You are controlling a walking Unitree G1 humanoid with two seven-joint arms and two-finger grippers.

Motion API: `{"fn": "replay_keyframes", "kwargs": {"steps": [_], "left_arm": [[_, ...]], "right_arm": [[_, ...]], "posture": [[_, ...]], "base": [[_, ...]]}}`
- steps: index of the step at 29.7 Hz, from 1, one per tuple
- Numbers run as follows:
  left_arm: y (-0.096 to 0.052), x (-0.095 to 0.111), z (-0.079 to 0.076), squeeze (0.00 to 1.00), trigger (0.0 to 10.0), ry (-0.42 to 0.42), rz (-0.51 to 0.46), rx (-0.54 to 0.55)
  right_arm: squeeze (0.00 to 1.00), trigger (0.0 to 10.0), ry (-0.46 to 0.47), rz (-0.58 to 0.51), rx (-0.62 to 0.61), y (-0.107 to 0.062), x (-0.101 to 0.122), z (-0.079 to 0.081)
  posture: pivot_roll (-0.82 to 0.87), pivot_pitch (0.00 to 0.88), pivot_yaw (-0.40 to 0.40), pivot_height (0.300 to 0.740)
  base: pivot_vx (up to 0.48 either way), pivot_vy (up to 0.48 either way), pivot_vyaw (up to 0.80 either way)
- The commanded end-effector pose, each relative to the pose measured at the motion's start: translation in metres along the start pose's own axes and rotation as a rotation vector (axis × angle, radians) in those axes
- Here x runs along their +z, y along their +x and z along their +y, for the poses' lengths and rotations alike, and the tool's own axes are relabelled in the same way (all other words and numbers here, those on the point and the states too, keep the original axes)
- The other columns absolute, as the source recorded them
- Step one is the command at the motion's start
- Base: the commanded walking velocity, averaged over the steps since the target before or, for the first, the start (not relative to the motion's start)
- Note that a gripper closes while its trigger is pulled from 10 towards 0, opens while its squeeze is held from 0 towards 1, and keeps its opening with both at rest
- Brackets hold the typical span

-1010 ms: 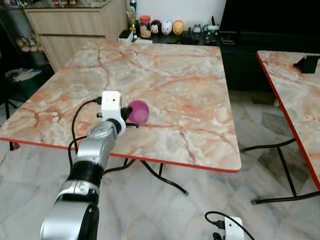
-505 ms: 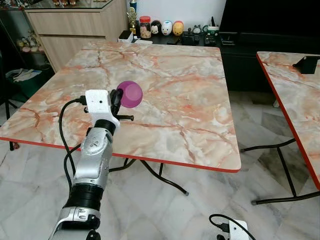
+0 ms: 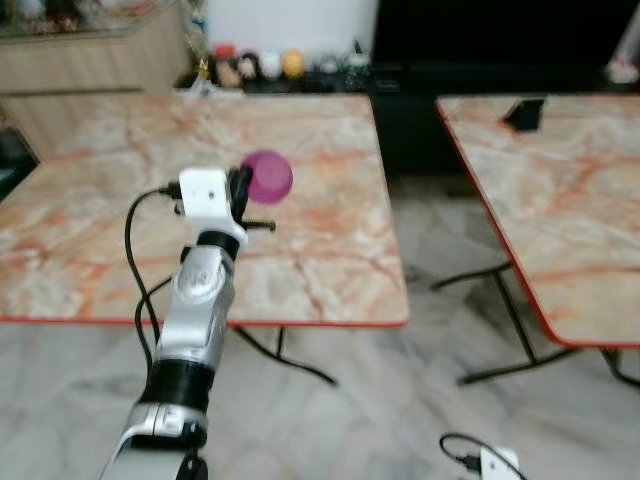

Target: Setting the table

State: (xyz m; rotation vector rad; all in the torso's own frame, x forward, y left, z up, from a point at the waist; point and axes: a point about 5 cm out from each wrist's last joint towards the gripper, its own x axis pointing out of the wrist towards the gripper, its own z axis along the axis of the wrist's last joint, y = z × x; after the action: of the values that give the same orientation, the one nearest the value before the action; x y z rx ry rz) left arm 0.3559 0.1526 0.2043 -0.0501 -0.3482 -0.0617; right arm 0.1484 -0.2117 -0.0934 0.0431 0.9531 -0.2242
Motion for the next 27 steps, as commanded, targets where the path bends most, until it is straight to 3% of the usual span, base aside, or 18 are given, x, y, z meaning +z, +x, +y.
{"fn": "replay_keyframes", "kwargs": {"steps": [1, 8, 13, 17, 20, 27], "left_arm": [[0.001, 0.000, 0.000, 0.00, 10.0, -0.003, 0.003, 0.008], [0.003, 0.000, 0.001, 0.00, 10.0, -0.002, 0.010, 0.013], [0.005, 0.000, 0.002, 0.00, 10.0, -0.004, 0.011, 0.018], [0.005, -0.001, 0.002, 0.00, 10.0, -0.004, 0.014, 0.021], [0.005, -0.001, 0.002, 0.00, 10.0, -0.004, 0.015, 0.023], [0.005, -0.001, 0.003, 0.00, 10.0, -0.010, 0.014, 0.022]], "right_arm": [[0.00, 10.0, -0.001, 0.013, 0.008, -0.001, -0.003, 0.001], [0.00, 10.0, 0.005, 0.004, 0.015, 0.001, 0.001, 0.003], [0.00, 10.0, -0.027, -0.001, 0.032, 0.001, 0.004, 0.014], [0.00, 10.0, -0.039, 0.000, 0.044, 0.001, 0.003, 0.018], [0.00, 10.0, -0.029, 0.003, 0.046, 0.001, 0.002, 0.019], [0.00, 10.0, -0.018, 0.014, 0.033, 0.000, -0.002, 0.014]], "posture": [[0.03, 0.000, 0.008, 0.740], [0.02, 0.000, 0.012, 0.740], [0.02, 0.000, 0.013, 0.740], [0.02, 0.000, 0.012, 0.740], [0.02, 0.000, 0.011, 0.740], [0.02, 0.000, 0.011, 0.740]], "base": [[0.000, -0.472, 0.00], [0.000, -0.472, 0.00], [0.000, -0.472, 0.00], [0.000, -0.469, 0.61], [0.000, -0.469, 0.75], [0.000, -0.469, 0.00]]}}
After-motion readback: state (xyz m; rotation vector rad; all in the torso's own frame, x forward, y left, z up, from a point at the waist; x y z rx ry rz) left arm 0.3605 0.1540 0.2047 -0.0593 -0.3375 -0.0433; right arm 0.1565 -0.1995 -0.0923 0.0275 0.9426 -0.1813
